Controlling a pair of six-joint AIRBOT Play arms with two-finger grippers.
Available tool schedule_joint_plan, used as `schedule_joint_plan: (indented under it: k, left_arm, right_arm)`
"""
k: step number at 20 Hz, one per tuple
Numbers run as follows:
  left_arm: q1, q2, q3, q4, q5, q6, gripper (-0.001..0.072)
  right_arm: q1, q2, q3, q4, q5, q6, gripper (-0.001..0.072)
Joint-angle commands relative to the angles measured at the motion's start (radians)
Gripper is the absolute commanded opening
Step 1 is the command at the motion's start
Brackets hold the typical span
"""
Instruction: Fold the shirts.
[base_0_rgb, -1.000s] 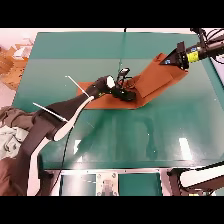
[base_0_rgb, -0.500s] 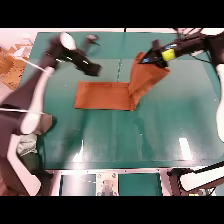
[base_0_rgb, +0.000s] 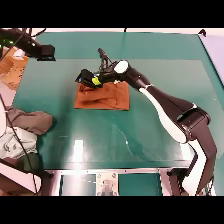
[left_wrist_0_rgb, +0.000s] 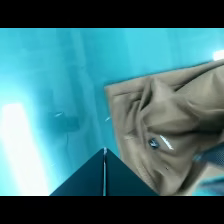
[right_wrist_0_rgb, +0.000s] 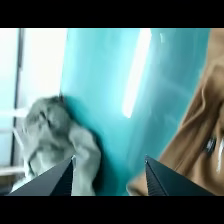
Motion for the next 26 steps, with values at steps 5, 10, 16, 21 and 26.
schedule_joint_plan:
  k: [5,10,16,21,26]
  left_arm:
    - [0.038,0.005,-0.058,0.011,0.013,0.02,0.0027]
    - [0.038,0.005,-0.058,0.011,0.011,0.02,0.0026]
    - [0.038,0.005,-0.058,0.011,0.007,0.02,0.0027]
    - [0.038,0.005,-0.058,0.014,0.002,0.021,0.0026]
    - [0.038,0.005,-0.058,0.015,-0.009,0.021,0.0026]
  right_arm:
    - [-0.347,0.159,0.009,-0.137,0.387,0.008,0.0326]
    - [-0.524,0.17,-0.174,-0.356,0.536,0.083,0.0543]
    - [-0.489,0.079,-0.468,-0.093,0.335,-0.1,0.0543]
    - [-0.398,0.008,-0.462,0.157,0.205,-0.241,0.034]
    - [-0.45,0.048,-0.245,0.215,0.368,-0.254,0.0014]
